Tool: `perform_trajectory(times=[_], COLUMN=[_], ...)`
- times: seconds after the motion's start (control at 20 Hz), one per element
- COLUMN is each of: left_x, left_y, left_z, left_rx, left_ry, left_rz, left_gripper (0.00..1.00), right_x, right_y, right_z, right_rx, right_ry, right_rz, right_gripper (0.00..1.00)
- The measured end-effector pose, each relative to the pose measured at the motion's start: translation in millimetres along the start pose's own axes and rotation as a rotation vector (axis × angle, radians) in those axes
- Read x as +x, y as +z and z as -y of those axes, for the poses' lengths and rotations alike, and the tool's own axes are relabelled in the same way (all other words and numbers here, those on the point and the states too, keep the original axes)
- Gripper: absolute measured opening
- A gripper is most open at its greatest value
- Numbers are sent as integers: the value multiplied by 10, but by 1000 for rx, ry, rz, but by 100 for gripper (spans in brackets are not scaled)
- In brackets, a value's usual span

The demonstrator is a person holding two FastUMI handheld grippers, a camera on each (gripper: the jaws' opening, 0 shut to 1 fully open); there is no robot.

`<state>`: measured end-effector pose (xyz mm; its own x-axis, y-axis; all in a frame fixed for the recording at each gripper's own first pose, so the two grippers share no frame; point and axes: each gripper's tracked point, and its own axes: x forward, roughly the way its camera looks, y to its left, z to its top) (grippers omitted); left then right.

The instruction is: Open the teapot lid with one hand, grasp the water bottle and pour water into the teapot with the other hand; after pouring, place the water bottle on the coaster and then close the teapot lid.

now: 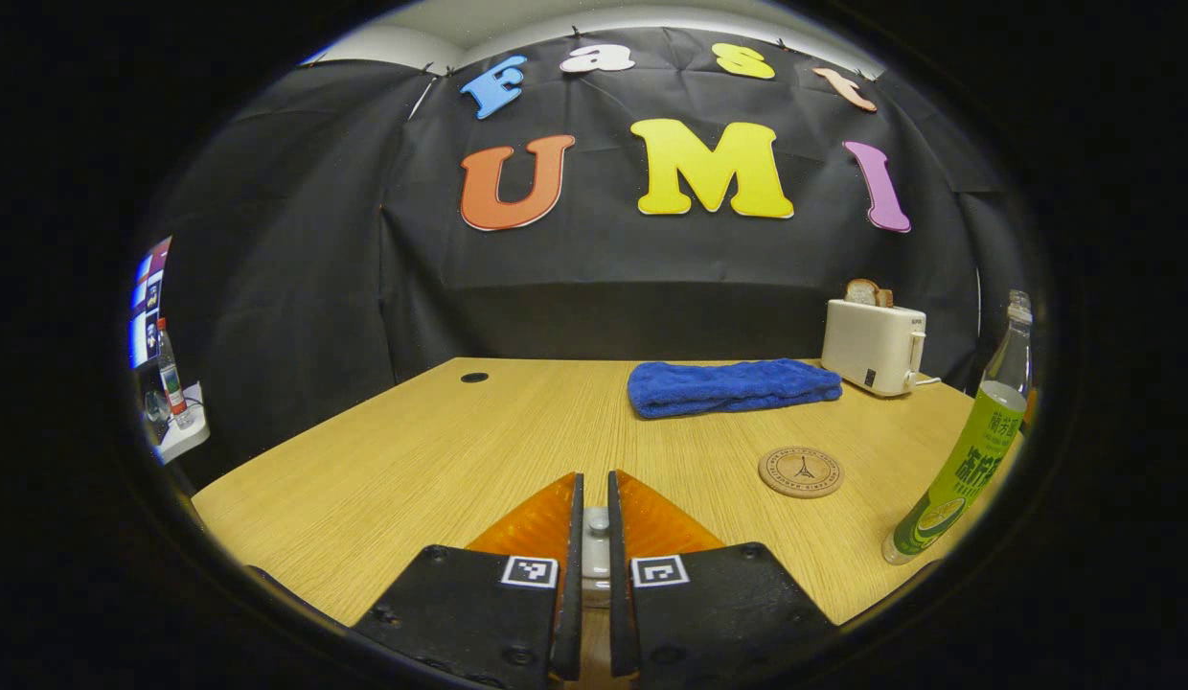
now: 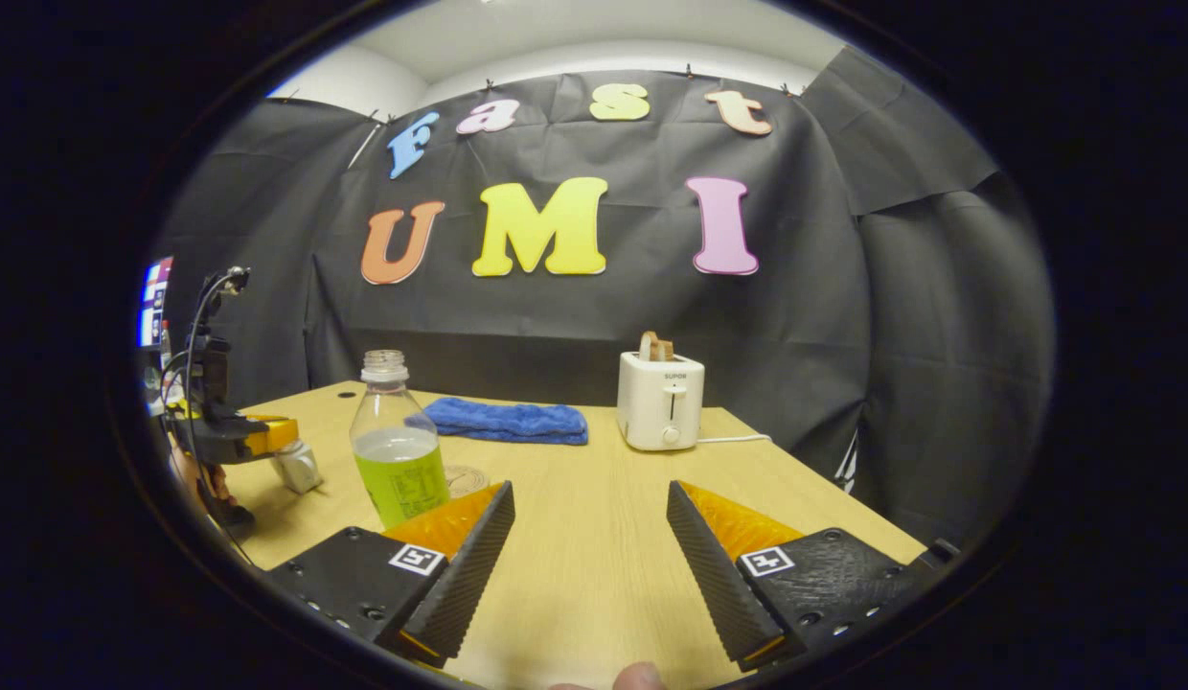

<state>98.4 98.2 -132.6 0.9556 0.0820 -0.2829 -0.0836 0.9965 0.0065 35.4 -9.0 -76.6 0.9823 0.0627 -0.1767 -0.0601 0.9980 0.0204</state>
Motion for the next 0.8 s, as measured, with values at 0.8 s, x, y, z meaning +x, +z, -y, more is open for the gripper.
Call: perform_trajectory(times=[0.8], left_x=[-166], left_y=[329], left_z=[34], left_rx=[24], left_ry=[-31], left_rz=[69], left_gripper=[3], right_x=[-143], right_y=[-37], right_z=[-504], right_rx=[26], right_ry=[223], right_rz=[12], right_gripper=[95])
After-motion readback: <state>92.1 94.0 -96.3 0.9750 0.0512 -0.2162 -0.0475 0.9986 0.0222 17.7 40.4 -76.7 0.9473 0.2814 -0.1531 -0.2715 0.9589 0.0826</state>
